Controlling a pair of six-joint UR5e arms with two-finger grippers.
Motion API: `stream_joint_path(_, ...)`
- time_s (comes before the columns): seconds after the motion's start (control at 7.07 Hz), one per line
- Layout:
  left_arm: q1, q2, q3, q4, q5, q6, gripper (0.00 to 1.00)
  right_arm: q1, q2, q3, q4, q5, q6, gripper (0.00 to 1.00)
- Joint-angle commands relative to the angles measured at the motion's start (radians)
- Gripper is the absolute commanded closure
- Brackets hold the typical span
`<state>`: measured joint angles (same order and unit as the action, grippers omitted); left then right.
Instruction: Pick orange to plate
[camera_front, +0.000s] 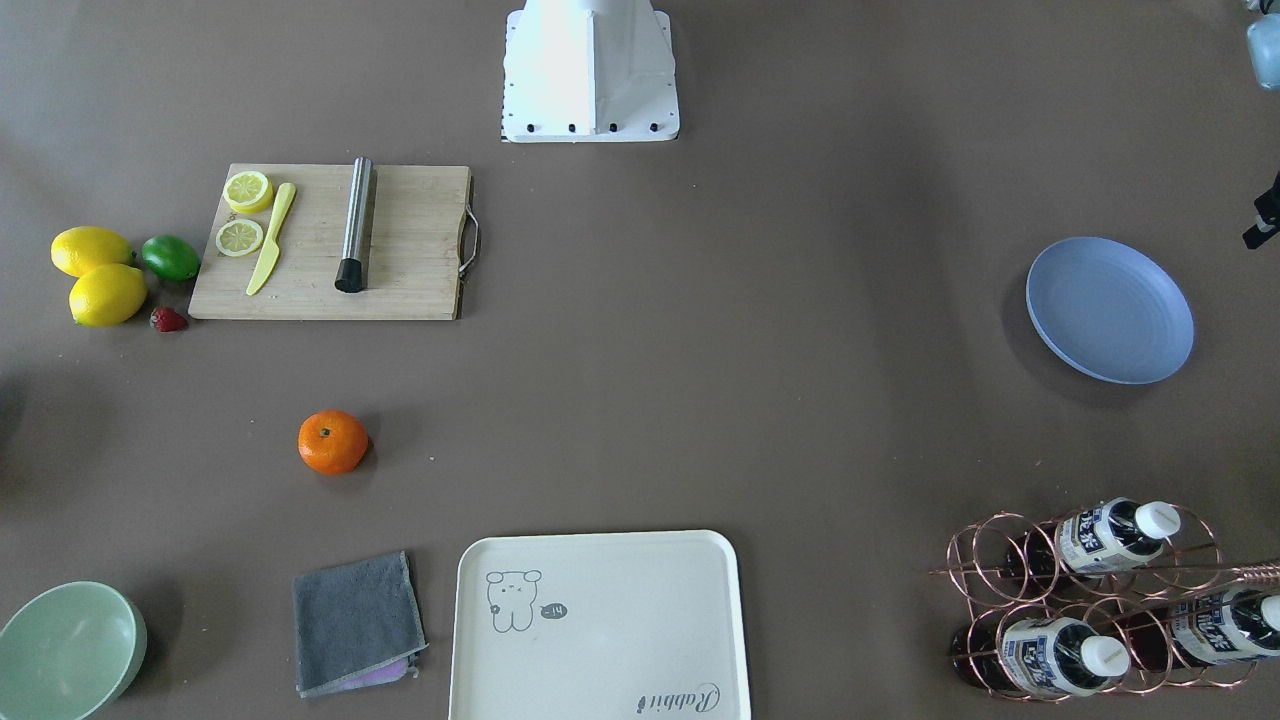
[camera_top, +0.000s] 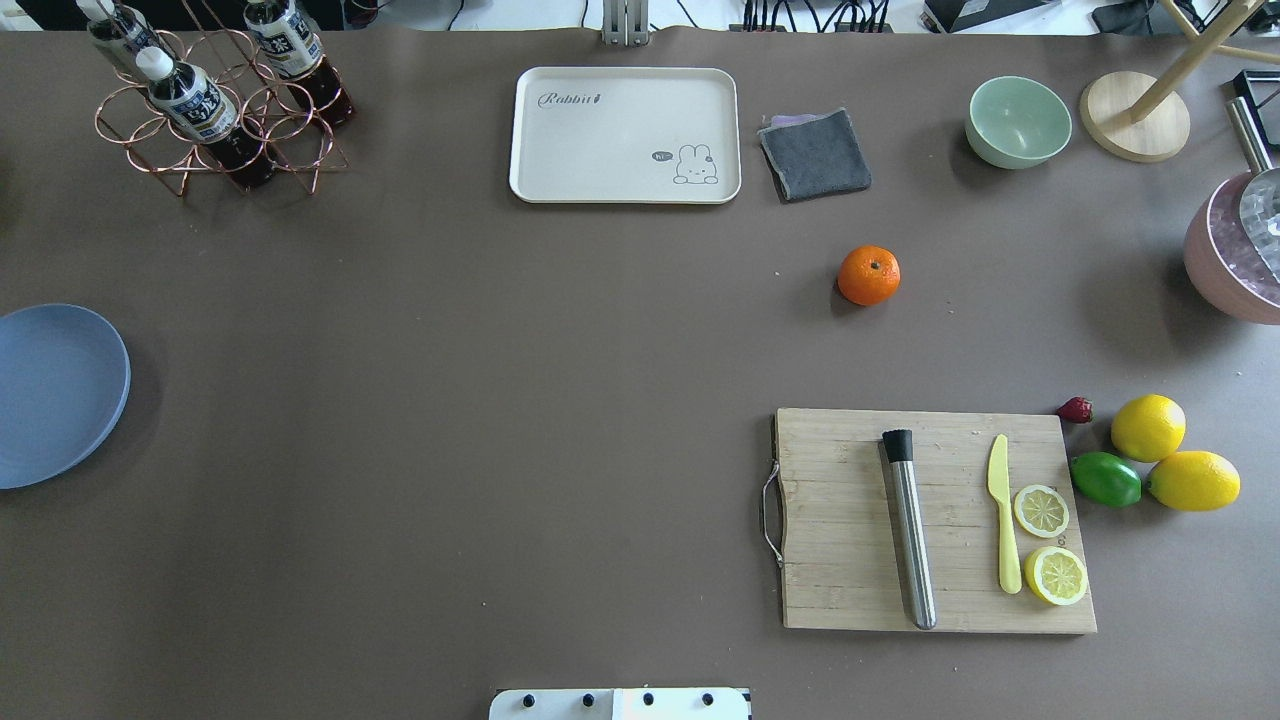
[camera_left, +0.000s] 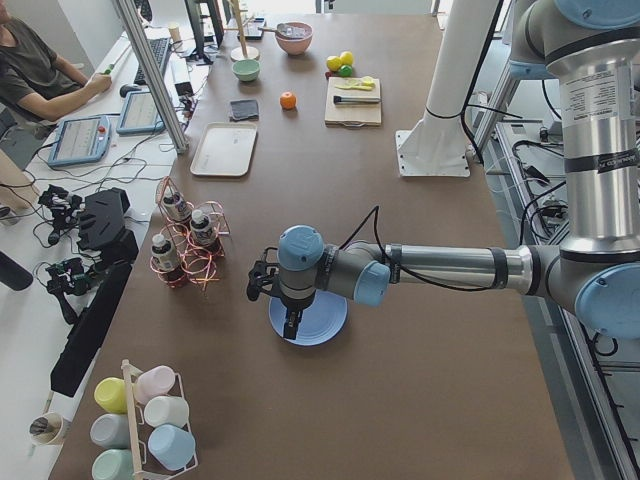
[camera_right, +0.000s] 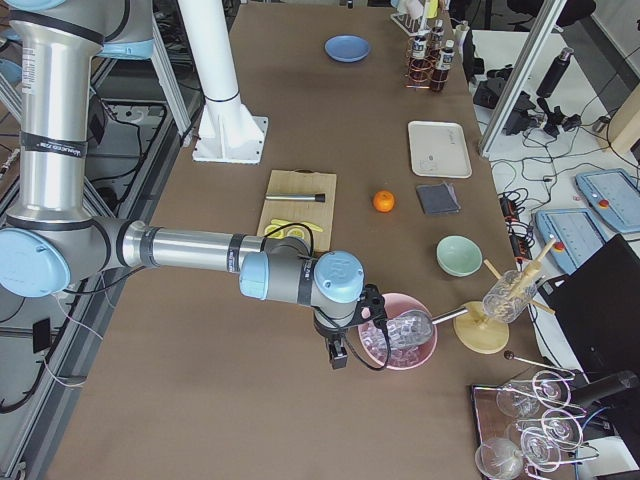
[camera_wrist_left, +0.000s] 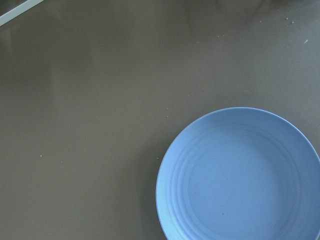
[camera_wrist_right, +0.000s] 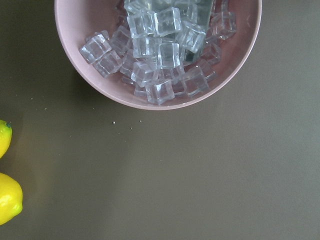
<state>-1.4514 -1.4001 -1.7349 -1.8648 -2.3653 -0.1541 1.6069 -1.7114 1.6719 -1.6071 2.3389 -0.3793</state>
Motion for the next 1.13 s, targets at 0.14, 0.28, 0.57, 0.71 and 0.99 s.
stream_joint_path(0.14, -0.007, 0.009, -0.006, -0.007, -0.002, -0.004, 0.02, -0.002, -0.03, 0.009, 0.003, 0.01, 0.0, 0.0)
stream_joint_path(0.28, -0.003, 0.004, 0.003, -0.005, -0.005, -0.004, 0.02, -0.005, -0.03, 0.015, 0.003, 0.014, -0.001, 0.0)
stream_joint_path(0.57, 0.002, 0.0, 0.006, -0.002, 0.0, -0.004, 0.02, -0.004, -0.034, 0.022, 0.004, 0.005, -0.007, 0.0)
stream_joint_path(0.71, 0.002, -0.002, 0.003, -0.007, -0.002, -0.004, 0.02, -0.002, -0.036, 0.037, 0.004, -0.01, -0.003, 0.0)
stream_joint_path(0.99, 0.002, -0.003, -0.005, -0.007, -0.009, -0.004, 0.02, -0.002, -0.034, 0.035, 0.004, -0.033, -0.003, 0.0)
